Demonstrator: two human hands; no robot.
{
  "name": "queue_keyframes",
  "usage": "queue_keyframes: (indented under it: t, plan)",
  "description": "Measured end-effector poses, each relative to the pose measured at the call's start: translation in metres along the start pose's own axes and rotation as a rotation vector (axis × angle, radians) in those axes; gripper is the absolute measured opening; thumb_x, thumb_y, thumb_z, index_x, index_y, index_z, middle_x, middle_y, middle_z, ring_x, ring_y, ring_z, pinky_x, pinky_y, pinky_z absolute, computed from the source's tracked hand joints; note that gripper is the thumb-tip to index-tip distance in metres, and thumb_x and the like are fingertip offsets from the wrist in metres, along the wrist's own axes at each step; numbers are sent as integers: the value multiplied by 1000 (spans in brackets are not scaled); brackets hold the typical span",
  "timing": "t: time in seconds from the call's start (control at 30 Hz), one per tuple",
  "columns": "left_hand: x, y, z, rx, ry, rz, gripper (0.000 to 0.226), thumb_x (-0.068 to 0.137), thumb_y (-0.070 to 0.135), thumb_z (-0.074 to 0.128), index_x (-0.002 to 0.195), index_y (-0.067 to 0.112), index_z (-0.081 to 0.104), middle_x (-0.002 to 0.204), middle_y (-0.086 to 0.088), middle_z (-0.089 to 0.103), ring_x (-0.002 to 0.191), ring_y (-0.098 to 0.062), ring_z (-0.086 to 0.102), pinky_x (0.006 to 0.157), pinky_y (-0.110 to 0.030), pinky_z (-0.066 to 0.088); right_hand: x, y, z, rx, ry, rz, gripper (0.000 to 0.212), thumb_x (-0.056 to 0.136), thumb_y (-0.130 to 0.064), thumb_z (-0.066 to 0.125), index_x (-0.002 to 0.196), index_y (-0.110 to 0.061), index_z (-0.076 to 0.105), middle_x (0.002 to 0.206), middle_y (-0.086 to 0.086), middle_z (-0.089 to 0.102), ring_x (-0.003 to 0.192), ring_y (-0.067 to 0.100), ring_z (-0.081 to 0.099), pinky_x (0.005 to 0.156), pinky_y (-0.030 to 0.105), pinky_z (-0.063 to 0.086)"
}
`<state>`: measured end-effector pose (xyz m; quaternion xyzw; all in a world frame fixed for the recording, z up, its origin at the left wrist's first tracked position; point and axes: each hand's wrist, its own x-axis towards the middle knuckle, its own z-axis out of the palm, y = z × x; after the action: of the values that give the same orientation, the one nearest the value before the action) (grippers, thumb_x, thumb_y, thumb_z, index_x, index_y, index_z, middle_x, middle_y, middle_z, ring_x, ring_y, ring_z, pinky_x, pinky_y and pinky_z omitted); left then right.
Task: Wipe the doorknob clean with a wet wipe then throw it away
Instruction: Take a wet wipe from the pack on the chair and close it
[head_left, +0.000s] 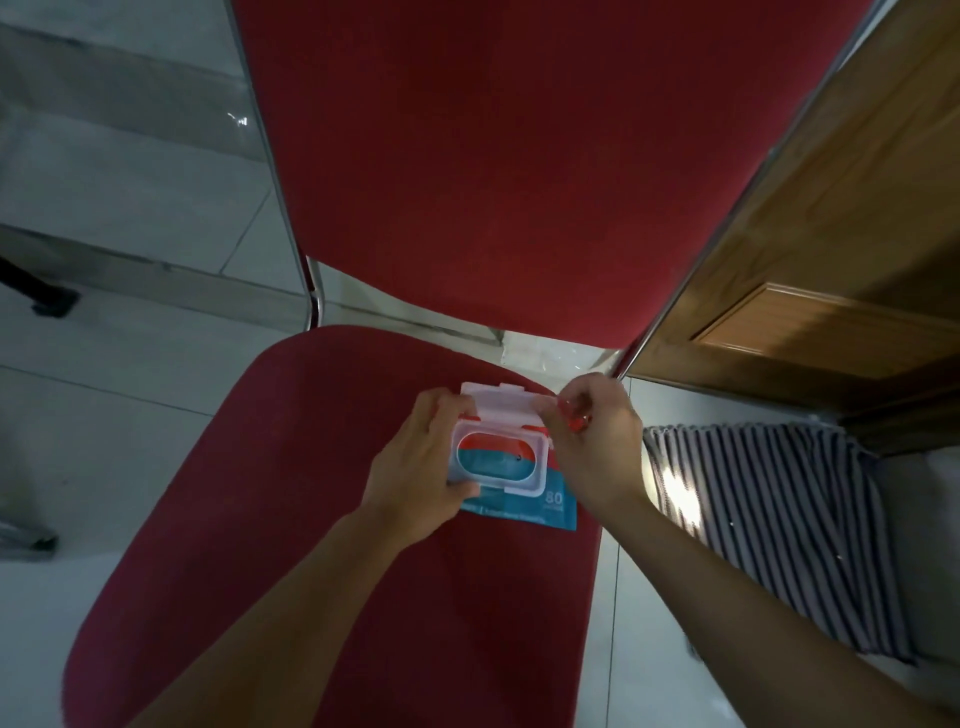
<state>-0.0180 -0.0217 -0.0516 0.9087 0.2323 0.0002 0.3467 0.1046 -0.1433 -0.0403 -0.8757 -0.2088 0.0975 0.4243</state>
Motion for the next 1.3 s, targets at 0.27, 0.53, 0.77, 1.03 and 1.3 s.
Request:
queue_keyframes:
  t: [0.27, 0.53, 0.77, 1.03, 1.3]
  plan:
    - [11, -3, -4, 77, -128, -14, 86, 66, 30, 75, 137, 26, 27, 142, 6, 31, 119, -14, 39, 88, -29, 43, -21, 13, 9, -169, -202, -36, 7, 78, 0, 64, 78, -7, 67, 81, 0, 57, 67, 4, 50, 62, -1, 38]
    - [10, 13, 14, 161, 9, -163, 98, 54, 72, 65, 133, 28, 28, 136, 10, 37, 109, -14, 43, 73, -27, 40, -23, 6, 10, -134, -243, 6, 13, 76, -1, 67, 82, -11, 73, 94, 1, 54, 79, -1, 42, 72, -11, 20]
    - [12, 11, 19, 213, 95, -157, 73, 76, 60, 55, 135, 25, 30, 139, 8, 40, 110, -16, 46, 72, -29, 43, -22, 9, 10, -140, -238, 24, 15, 81, -1, 63, 89, -10, 71, 93, -2, 52, 74, -2, 45, 71, -9, 29]
    - [15, 8, 14, 236, -25, -167, 99, 58, 71, 64, 136, 26, 26, 140, 9, 38, 112, -15, 44, 76, -30, 42, -20, 6, 14, -178, -272, 34, 15, 74, -2, 69, 85, -11, 74, 97, 0, 48, 93, 8, 38, 72, -13, 14]
    - [18, -5, 2, 118, 5, -84, 50, 88, 30, 53, 135, 24, 39, 139, 6, 47, 114, -21, 52, 92, -37, 44, -20, 10, 20, -196, -211, 3, 16, 77, -8, 69, 88, -19, 74, 97, -3, 44, 99, 12, 38, 79, -2, 22]
